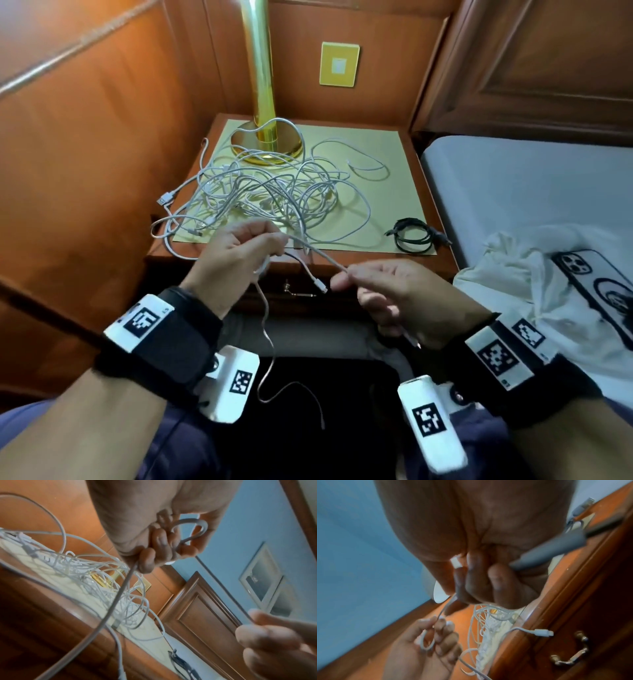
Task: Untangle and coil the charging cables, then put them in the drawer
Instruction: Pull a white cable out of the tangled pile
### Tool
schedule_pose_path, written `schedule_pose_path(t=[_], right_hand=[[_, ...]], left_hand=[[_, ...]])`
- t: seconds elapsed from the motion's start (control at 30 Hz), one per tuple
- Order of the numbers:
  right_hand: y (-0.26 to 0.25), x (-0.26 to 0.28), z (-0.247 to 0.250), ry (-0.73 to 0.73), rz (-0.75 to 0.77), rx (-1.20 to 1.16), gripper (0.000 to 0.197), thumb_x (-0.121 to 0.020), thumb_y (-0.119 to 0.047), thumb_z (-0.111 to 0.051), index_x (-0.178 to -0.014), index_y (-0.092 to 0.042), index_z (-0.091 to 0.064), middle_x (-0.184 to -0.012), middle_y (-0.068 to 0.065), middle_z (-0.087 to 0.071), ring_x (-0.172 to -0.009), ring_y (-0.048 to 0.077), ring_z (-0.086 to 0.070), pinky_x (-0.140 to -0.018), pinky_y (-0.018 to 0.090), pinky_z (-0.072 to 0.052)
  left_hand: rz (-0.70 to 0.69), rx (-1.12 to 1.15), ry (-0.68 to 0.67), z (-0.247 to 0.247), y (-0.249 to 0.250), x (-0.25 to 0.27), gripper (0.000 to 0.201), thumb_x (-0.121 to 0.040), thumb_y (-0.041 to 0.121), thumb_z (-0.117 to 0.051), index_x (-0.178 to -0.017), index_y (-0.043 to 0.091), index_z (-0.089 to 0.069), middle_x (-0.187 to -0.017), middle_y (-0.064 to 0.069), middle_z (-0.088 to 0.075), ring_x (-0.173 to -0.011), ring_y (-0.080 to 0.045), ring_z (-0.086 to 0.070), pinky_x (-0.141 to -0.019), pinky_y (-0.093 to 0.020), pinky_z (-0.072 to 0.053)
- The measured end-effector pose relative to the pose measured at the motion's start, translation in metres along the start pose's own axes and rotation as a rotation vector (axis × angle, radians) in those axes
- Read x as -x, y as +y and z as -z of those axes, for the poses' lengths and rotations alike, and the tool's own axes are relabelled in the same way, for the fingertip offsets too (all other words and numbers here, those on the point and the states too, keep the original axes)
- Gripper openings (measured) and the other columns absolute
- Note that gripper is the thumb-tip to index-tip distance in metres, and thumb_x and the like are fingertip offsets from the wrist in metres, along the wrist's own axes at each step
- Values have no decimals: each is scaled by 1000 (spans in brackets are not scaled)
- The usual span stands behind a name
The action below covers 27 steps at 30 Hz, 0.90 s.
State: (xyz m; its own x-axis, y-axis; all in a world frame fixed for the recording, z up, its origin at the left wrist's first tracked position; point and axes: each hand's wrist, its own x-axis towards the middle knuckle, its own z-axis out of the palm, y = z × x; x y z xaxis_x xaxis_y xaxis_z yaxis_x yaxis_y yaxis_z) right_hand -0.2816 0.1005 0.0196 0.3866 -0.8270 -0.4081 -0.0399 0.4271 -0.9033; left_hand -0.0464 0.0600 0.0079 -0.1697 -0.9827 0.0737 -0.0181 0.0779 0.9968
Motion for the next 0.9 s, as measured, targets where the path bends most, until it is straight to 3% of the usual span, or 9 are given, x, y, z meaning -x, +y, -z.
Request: schedule_pose_path(t=[0.1, 0.2, 0.37, 0.47, 0.6, 0.67, 0.73, 0.8, 0.9], right_hand=[[-11, 4, 8, 14, 43, -95, 26, -88, -35, -62, -73, -15, -59, -57, -6, -22, -42, 7, -18, -45, 25, -13], [-37, 11, 41, 147, 247, -462, 20, -89, -23, -52, -70, -20, -46, -64, -7, -14, -43, 7, -16, -44, 25, -13], [-40, 13, 73, 331, 362, -695, 28, -103, -24, -40, -92, -16, -64, -65, -9, -18, -43, 6, -20, -37, 16, -19], [-36, 9, 68, 345, 367, -654, 23, -102, -26, -45, -100, -19, -66, -62, -9, -27, -44, 5, -22, -37, 18, -19], [-28, 3, 54, 370, 334, -501, 19, -100, -30, -51, -103, -14, -62, -63, -7, -31, -48, 7, -24, -39, 20, -18], [-27, -1, 53, 439, 281, -512, 21, -102, -34, -49, -96, -15, -58, -60, -7, -30, -48, 8, -24, -40, 21, -17], [-26, -3, 61, 558, 203, -595, 25, -104, -36, -48, -88, -17, -55, -56, -8, -30, -44, 7, -24, -37, 20, -17], [-26, -2, 71, 647, 161, -691, 25, -104, -28, -43, -85, -17, -56, -54, -8, -29, -41, 7, -25, -33, 20, -19], [-26, -1, 74, 630, 224, -788, 25, -97, -12, -35, -89, -15, -59, -56, -7, -30, -42, 9, -28, -37, 21, -23]], left_hand=[[43, 92, -21, 4, 10, -7, 27, -80, 33, -65, -57, 22, -57, -59, 0, -44, -47, -13, -27, -46, -30, -16], [166, -86, 9, 4, 10, -16, 56, -87, 70, -53, -63, 19, -49, -53, 8, -40, -42, -9, -25, -45, -23, -16], [99, -637, 85, -6, 3, -23, 69, -93, 66, -47, -70, 1, -57, -57, -1, -45, -52, -16, -45, -58, -34, -39], [75, -770, 14, -22, 2, -19, 61, -93, 67, -40, -78, 14, -65, -70, -9, -65, -68, -23, -61, -72, -41, -49], [233, -294, -130, -53, 0, -15, 61, -90, 74, -44, -86, 13, -52, -61, -1, -53, -44, -13, -43, -50, -30, -38], [282, 106, -40, -62, 8, -19, 51, -98, 60, -36, -85, 12, -48, -59, -1, -38, -39, -9, -29, -43, -24, -25], [214, 187, 195, -57, 8, -25, 42, -104, 50, -36, -83, 16, -50, -63, 4, -41, -43, -8, -30, -43, -22, -24], [92, 22, 393, -42, 3, -32, 28, -94, 50, -51, -88, 23, -56, -72, 8, -51, -56, -12, -43, -53, -27, -36], [-64, -343, 400, -32, -3, -33, 8, -91, 29, -66, -98, 26, -63, -84, 8, -59, -67, -10, -52, -61, -26, -45]])
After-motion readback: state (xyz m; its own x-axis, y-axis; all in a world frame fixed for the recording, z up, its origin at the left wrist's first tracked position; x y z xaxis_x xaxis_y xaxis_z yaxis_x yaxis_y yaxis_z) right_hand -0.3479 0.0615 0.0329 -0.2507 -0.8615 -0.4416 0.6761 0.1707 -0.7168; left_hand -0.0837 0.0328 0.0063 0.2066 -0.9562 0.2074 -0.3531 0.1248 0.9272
